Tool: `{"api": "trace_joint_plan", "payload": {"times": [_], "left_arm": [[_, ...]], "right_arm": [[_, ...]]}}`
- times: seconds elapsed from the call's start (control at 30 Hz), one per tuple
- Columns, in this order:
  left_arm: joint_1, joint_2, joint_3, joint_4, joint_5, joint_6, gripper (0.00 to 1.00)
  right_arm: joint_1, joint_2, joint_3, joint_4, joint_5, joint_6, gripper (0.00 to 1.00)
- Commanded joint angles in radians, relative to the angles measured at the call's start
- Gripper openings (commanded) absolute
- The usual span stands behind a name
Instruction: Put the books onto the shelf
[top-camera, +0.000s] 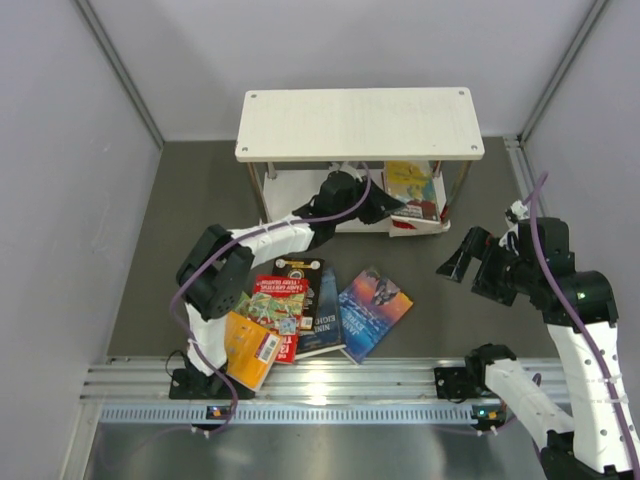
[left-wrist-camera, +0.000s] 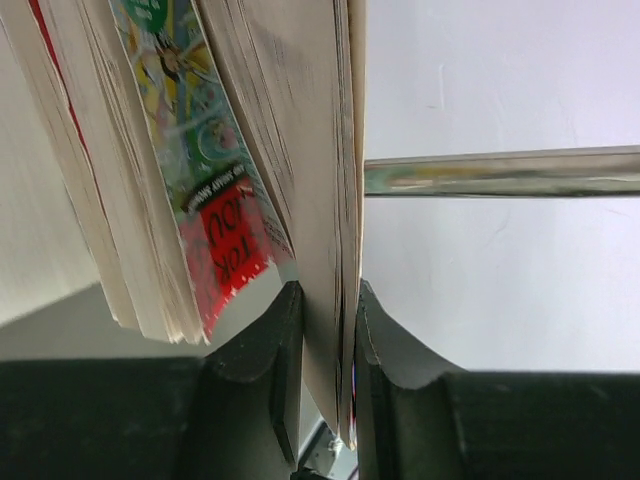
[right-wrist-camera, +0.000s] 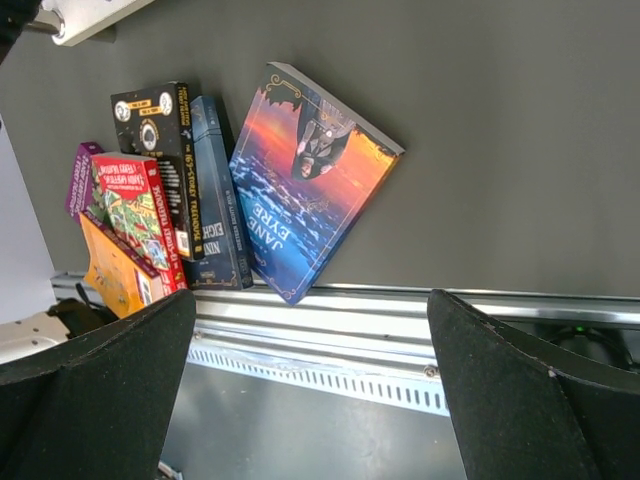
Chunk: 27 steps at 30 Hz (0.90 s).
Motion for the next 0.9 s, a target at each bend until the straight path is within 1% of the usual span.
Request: {"api": "trace_joint_plan", "payload": {"times": [0.0, 0.13, 0.2, 0.23, 0.27, 0.3, 0.33, 0.5, 0.6, 0.67, 0.73, 0.77, 0.8, 0.83, 0.87], "left_arm": [[0.012, 0.018, 0.107, 0.049, 0.057, 0.067, 0.0], [0.017, 0.065, 0.123, 0.036, 0.077, 0.066, 0.0], [0.018, 0.074, 0.126, 0.033, 0.082, 0.061, 0.03], [0.019, 0.082, 0.127, 0.026, 0.082, 0.062, 0.07], [0.019, 0.084, 0.127, 0.022, 0.079, 0.062, 0.19], [0.017, 0.088, 0.129, 0.021, 0.077, 0.062, 0.23], [0.018, 0.097, 0.132, 0.016, 0.074, 0.061, 0.25], [0.019, 0.119, 0.147, -0.008, 0.054, 0.052, 0.24], [0.019, 0.119, 0.152, -0.028, 0.001, 0.043, 0.22], [0.02, 0.12, 0.159, -0.04, -0.018, 0.041, 0.23], [0.02, 0.125, 0.17, -0.05, -0.022, 0.03, 0.32], [0.022, 0.123, 0.172, -0.05, -0.022, 0.026, 0.39], [0.02, 0.125, 0.173, -0.051, -0.025, 0.023, 0.45], [0.02, 0.122, 0.173, -0.051, -0.027, 0.017, 0.49], [0.023, 0.12, 0.172, -0.051, -0.03, 0.013, 0.49]], "right_arm": [[-0.008, -0.001, 0.023, -0.015, 0.017, -0.019, 0.99], [-0.01, 0.002, 0.017, -0.014, 0.02, -0.02, 0.99], [-0.008, 0.004, 0.015, -0.012, 0.02, -0.02, 0.99], [-0.008, 0.004, 0.014, -0.014, 0.022, -0.02, 0.99], [-0.008, 0.004, 0.014, -0.014, 0.02, -0.024, 0.99], [-0.01, 0.004, 0.012, -0.015, 0.022, -0.025, 0.99], [-0.008, 0.002, 0.008, -0.015, 0.022, -0.027, 0.99], [-0.01, -0.004, -0.005, -0.018, 0.022, -0.031, 0.99], [-0.01, -0.005, -0.011, -0.018, 0.024, -0.033, 0.99], [-0.008, -0.005, -0.011, -0.018, 0.024, -0.034, 0.99], [-0.008, -0.008, -0.012, -0.018, 0.025, -0.037, 0.99], [-0.01, -0.007, -0.012, -0.017, 0.025, -0.039, 0.99], [-0.01, -0.008, -0.014, -0.017, 0.027, -0.039, 0.99], [-0.01, -0.01, -0.015, -0.018, 0.028, -0.04, 0.99], [-0.008, -0.01, -0.017, -0.018, 0.028, -0.042, 0.99]]}}
